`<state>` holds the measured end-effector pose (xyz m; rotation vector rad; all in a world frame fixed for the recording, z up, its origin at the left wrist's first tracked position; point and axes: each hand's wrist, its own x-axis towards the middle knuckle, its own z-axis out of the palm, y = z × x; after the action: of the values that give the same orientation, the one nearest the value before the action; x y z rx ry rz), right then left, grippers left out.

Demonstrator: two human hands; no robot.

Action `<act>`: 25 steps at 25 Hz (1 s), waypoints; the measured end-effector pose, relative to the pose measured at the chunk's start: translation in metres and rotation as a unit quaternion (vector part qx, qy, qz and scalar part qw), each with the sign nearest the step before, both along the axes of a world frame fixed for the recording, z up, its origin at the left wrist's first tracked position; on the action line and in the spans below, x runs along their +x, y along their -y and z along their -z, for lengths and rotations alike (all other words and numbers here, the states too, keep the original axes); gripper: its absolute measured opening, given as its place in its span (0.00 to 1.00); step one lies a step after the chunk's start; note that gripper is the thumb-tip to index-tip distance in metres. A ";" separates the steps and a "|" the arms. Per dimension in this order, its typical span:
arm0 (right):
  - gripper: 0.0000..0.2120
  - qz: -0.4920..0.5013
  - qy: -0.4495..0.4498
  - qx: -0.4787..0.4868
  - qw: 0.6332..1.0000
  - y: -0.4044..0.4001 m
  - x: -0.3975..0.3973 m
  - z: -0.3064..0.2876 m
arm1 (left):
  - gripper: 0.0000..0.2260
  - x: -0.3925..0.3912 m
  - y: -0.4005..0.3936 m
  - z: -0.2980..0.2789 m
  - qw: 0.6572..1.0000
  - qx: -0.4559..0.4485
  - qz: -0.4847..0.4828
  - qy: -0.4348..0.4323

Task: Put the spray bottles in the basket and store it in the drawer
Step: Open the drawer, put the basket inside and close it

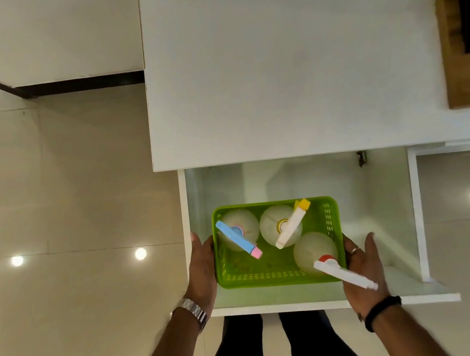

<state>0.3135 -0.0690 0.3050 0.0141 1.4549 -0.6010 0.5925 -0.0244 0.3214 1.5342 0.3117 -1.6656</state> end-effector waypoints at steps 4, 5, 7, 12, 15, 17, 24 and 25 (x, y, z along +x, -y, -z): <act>0.34 -0.014 -0.025 0.030 0.999 0.000 -0.002 0.047 | 0.31 -0.002 0.000 0.044 0.999 0.044 -0.015 -0.012; 0.33 -0.019 -0.025 0.036 0.999 0.001 -0.003 0.059 | 0.30 -0.002 0.000 0.055 0.998 0.054 -0.015 -0.011; 0.33 -0.018 -0.031 0.049 0.998 0.004 -0.005 0.081 | 0.26 -0.004 0.001 0.072 0.997 0.075 0.003 0.003; 0.34 -0.007 -0.035 0.053 0.998 0.001 -0.010 0.136 | 0.14 -0.009 0.002 0.113 0.992 0.109 0.041 0.058; 0.34 0.015 -0.049 0.044 0.998 0.001 -0.008 0.158 | 0.11 -0.010 0.001 0.137 0.991 0.120 0.047 0.044; 0.32 0.036 -0.052 0.056 0.996 0.002 -0.008 0.166 | 0.11 -0.009 -0.001 0.142 0.989 0.131 0.054 0.050; 0.25 0.000 -0.022 0.088 0.996 0.004 -0.013 0.169 | 0.31 -0.006 -0.014 0.158 0.990 0.126 0.055 0.042; 0.25 -0.029 -0.011 0.096 0.995 0.005 -0.014 0.166 | 0.33 -0.005 -0.014 0.156 0.991 0.117 0.055 0.029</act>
<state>0.2991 -0.0741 0.1392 0.1164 1.5255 -0.4142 0.5874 -0.0106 0.1652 1.7974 0.4096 -1.7127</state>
